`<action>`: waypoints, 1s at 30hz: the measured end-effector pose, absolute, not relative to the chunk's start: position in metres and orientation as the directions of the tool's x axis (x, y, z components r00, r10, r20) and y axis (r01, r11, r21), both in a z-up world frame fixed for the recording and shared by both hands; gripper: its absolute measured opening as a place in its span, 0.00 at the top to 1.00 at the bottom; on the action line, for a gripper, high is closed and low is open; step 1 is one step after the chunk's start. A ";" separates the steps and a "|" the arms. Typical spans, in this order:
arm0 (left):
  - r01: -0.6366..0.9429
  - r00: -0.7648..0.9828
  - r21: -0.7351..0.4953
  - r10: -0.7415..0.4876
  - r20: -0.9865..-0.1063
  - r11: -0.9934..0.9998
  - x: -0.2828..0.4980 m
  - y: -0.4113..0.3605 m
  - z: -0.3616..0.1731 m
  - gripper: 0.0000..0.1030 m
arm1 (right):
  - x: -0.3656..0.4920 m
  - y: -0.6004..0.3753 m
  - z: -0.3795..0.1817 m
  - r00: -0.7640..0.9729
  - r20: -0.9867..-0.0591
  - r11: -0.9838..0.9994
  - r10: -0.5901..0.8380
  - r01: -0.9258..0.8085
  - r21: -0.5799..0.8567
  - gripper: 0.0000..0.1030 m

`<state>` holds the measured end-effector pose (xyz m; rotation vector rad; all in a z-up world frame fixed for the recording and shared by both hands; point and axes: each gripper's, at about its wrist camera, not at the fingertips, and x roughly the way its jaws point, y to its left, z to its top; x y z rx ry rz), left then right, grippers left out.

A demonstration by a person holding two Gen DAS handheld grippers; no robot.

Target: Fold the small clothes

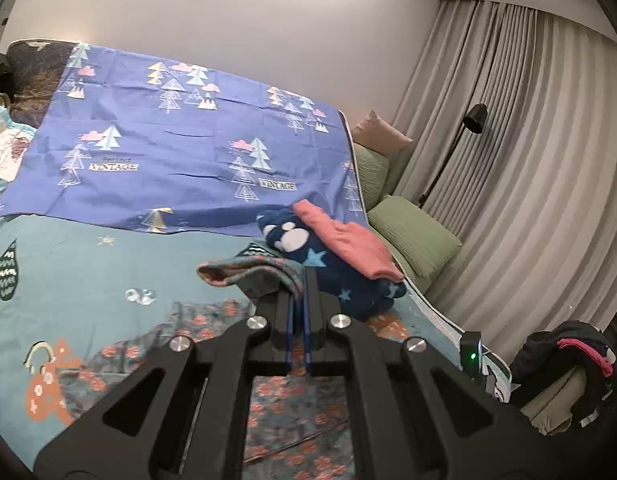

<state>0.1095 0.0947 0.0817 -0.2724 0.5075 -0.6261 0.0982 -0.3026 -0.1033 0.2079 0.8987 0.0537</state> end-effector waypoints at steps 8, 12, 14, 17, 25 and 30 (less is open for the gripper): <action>0.415 0.698 -0.331 -0.530 -0.482 0.848 0.106 0.128 0.035 0.96 | 0.083 -0.285 -0.095 0.621 -0.773 0.990 0.132 -0.045 0.134 0.80; 0.387 0.682 -0.367 -0.530 -0.503 0.846 0.107 0.142 0.020 0.96 | 0.074 -0.275 -0.093 0.603 -0.784 0.989 0.144 -0.099 0.106 0.73; 0.383 0.682 -0.378 -0.534 -0.499 0.843 0.107 0.148 0.021 0.96 | 0.071 -0.274 -0.091 0.596 -0.784 0.985 0.172 -0.124 0.122 0.71; 0.388 0.698 -0.384 -0.539 -0.471 0.838 0.103 0.157 0.028 0.96 | 0.068 -0.275 -0.081 0.605 -0.770 0.979 0.202 -0.144 0.143 0.66; 0.285 0.668 -0.370 -0.460 -0.585 0.884 0.112 0.184 -0.022 0.96 | 0.058 -0.258 -0.073 0.601 -0.755 0.963 0.264 -0.213 0.167 0.56; 0.112 0.578 -0.361 -0.356 -0.734 0.926 0.115 0.209 -0.088 0.88 | 0.070 -0.260 -0.074 0.598 -0.762 0.967 0.249 -0.191 0.167 0.55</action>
